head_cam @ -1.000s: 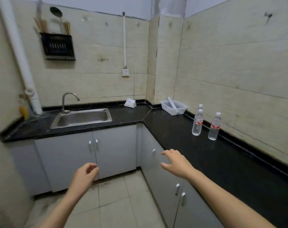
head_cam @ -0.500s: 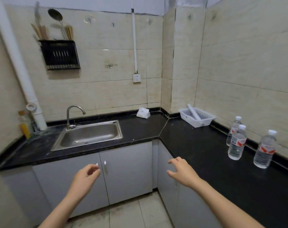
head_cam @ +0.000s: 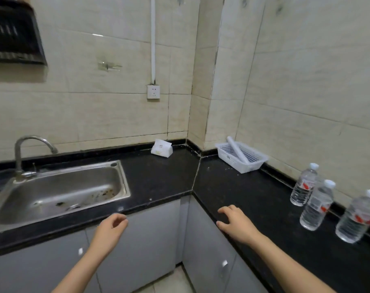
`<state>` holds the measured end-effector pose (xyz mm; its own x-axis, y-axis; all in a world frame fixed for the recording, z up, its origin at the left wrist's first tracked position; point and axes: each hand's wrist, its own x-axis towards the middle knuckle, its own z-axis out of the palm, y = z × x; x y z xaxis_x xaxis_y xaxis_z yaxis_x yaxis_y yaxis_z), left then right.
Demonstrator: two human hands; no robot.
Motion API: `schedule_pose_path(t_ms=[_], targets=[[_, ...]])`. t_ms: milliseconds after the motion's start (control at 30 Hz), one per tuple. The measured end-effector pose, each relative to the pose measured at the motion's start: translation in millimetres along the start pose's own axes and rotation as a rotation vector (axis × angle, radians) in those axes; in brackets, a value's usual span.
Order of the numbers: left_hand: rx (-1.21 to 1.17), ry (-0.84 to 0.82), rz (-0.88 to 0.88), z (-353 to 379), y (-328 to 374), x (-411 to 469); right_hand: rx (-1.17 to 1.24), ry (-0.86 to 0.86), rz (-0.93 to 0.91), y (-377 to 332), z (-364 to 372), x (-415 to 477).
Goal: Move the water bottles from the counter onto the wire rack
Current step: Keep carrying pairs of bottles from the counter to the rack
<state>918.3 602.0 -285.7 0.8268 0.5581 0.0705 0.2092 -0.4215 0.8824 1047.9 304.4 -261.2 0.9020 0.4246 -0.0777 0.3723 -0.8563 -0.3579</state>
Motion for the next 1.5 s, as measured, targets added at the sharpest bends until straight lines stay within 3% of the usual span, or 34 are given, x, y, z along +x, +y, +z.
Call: schedule_pose_path(t_ms=[300, 567, 733, 1000, 1333, 1500], targets=[[-0.068, -0.364, 0.099, 83.1, 21.4, 148.7, 0.018, 0.036, 0.361, 24.8, -1.2, 48.2], [-0.090, -0.815, 0.070, 236.7, 42.2, 135.5, 0.131, 0.104, 0.814, 114.2, 8.8, -37.8], [-0.018, -0.964, 0.156, 302.3, 79.9, 112.8, 0.250, 0.241, 1.019, 171.4, 13.3, -80.0], [0.099, -0.984, 0.235, 408.2, 138.9, 125.1, 0.452, 0.434, 1.073, 287.2, -3.4, -58.3], [0.175, -1.046, 0.156, 526.7, 177.2, 81.1, 0.711, 0.624, 1.067, 401.1, -31.3, -2.7], [0.098, -1.093, 0.275, 577.3, 206.9, 67.0, 0.764, 0.810, 1.078, 441.8, -53.4, 19.3]])
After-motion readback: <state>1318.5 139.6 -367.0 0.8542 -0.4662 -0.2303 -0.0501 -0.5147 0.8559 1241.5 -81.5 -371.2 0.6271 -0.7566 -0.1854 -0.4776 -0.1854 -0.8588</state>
